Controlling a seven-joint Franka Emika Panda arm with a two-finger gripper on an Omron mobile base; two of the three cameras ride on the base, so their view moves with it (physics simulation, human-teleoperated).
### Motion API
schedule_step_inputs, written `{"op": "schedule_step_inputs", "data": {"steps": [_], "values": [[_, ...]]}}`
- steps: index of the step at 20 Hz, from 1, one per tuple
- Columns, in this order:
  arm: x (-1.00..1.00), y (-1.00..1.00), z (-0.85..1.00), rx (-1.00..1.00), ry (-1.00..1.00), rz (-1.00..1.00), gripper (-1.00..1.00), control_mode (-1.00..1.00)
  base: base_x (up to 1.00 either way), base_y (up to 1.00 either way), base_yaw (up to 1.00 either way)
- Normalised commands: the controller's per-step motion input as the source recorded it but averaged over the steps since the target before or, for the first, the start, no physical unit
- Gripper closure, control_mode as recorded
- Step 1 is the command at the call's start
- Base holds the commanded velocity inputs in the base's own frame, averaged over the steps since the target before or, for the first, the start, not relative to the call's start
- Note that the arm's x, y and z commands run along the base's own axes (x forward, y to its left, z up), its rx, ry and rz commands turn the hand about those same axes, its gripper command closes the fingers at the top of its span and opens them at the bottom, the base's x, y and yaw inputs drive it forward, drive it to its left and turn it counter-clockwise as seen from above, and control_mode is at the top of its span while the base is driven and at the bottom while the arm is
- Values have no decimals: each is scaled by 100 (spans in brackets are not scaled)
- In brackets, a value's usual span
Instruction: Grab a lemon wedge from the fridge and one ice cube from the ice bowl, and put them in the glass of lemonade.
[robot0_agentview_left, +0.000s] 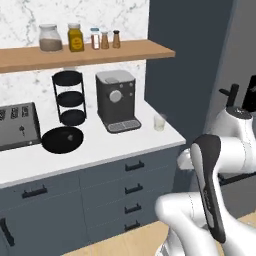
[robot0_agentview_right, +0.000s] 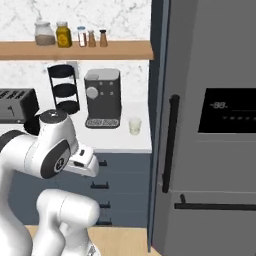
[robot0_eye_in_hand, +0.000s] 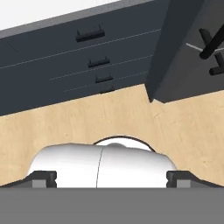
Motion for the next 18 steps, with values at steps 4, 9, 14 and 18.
{"op": "schedule_step_inputs", "data": {"steps": [4,9,14,18], "values": [[0,0,0,0,0,0,-100,100,-18,-100,18],[0,0,0,0,0,0,-100,100,-16,-100,27],[0,0,0,0,0,0,-100,100,-48,-71,29],[0,0,0,0,0,0,-100,100,-32,8,6]]}}
